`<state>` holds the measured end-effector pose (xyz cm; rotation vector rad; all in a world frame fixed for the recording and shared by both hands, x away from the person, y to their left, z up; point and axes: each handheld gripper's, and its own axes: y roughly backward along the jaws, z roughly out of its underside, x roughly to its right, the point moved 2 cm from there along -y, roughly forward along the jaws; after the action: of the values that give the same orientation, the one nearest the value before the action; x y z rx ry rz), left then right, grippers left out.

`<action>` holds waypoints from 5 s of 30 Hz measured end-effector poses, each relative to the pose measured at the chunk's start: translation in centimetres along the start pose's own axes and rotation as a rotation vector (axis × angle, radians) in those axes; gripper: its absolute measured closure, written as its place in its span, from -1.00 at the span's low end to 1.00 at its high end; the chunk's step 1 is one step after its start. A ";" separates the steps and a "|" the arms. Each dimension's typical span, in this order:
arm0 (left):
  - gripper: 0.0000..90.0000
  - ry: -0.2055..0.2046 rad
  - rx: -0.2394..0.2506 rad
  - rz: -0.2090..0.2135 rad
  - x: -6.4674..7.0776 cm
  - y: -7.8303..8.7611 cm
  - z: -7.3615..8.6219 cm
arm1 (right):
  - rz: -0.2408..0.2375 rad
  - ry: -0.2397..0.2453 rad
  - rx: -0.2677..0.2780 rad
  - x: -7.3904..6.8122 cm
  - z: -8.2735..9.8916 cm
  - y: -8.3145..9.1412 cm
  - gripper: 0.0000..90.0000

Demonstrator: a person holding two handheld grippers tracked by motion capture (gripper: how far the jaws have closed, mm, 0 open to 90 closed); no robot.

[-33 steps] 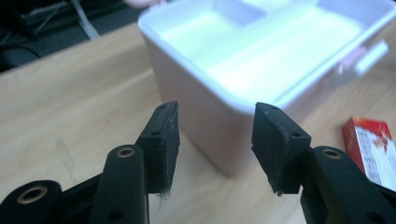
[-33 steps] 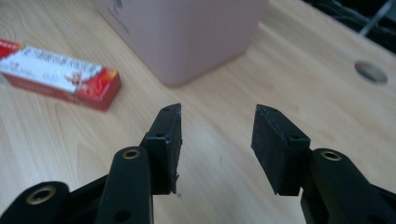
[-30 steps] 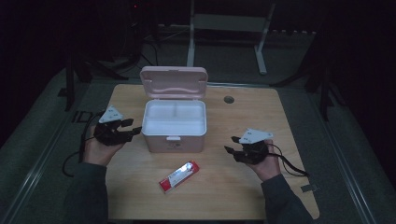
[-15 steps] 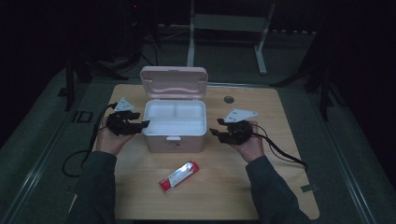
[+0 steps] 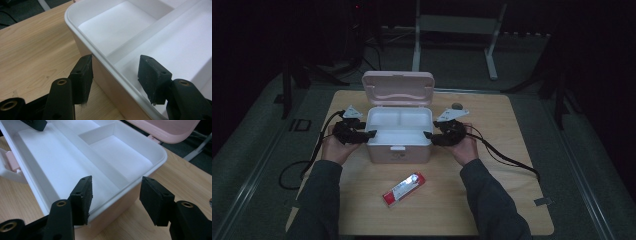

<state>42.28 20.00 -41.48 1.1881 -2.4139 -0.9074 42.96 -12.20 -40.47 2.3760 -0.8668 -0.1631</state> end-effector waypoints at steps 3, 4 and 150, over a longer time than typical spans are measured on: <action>0.02 0.007 0.006 0.007 0.0 -0.1 0.0 | -0.003 -0.003 0.000 0.0 0.0 -0.1 -0.04; 0.02 0.007 0.010 0.008 0.0 -0.1 0.0 | -0.003 0.000 -0.003 0.1 0.1 -0.1 -0.03; -0.05 -0.092 -0.003 0.094 5.9 1.1 0.2 | -0.245 0.596 -0.678 1.3 -6.7 -0.6 0.77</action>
<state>37.88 15.96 -40.97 1.0436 -2.5164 -0.9559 46.36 -9.33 -35.23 1.7231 -0.1814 0.1367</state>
